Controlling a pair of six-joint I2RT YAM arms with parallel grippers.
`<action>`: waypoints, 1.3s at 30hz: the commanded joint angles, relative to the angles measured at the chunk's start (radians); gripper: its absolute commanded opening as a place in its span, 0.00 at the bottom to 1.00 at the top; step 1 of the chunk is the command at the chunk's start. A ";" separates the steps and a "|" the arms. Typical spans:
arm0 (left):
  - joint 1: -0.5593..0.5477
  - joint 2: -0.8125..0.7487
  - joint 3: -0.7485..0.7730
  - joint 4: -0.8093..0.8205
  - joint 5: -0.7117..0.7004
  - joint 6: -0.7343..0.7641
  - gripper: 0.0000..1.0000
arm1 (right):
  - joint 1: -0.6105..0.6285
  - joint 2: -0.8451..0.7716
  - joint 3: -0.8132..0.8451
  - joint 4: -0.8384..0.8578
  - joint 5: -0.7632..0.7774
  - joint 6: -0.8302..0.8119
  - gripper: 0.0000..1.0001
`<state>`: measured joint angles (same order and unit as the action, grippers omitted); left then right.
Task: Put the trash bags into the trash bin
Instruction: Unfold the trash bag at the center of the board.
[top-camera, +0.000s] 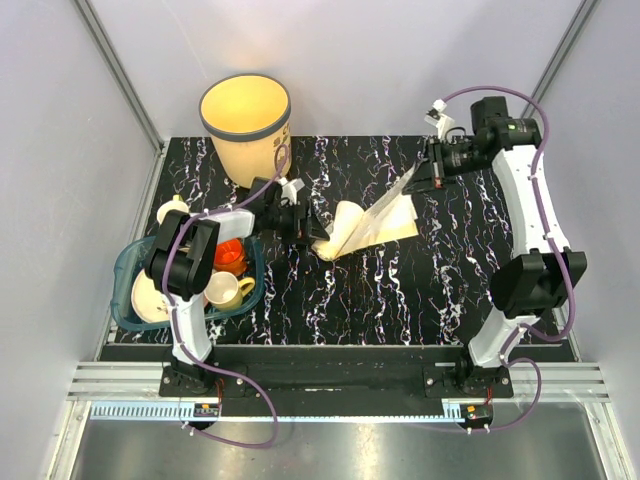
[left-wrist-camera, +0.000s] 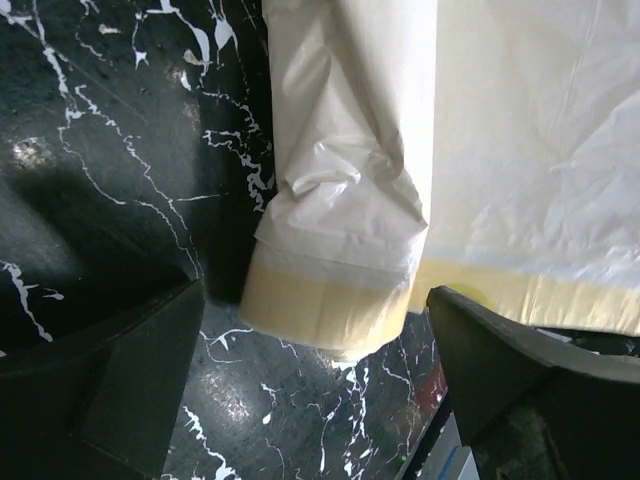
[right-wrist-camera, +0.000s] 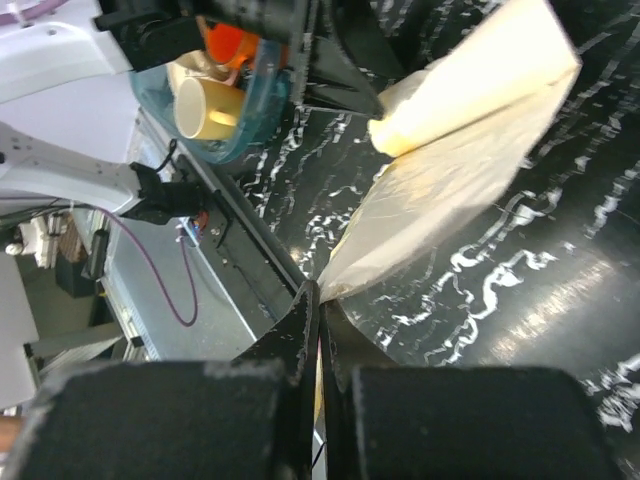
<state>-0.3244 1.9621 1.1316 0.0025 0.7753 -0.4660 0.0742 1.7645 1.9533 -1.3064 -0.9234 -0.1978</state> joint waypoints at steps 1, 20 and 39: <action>-0.037 -0.080 0.076 -0.116 -0.083 0.167 0.98 | -0.068 -0.027 0.070 -0.109 0.061 -0.101 0.00; -0.320 -0.022 0.431 -0.231 -0.550 0.198 0.99 | -0.126 0.154 0.444 -0.320 0.190 -0.216 0.00; -0.397 0.058 0.442 -0.007 -0.412 0.015 0.58 | -0.125 0.082 0.479 -0.332 -0.083 -0.212 0.00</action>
<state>-0.7254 2.0701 1.5997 -0.1242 0.3305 -0.3992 -0.0479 1.9137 2.3684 -1.3590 -0.8989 -0.4110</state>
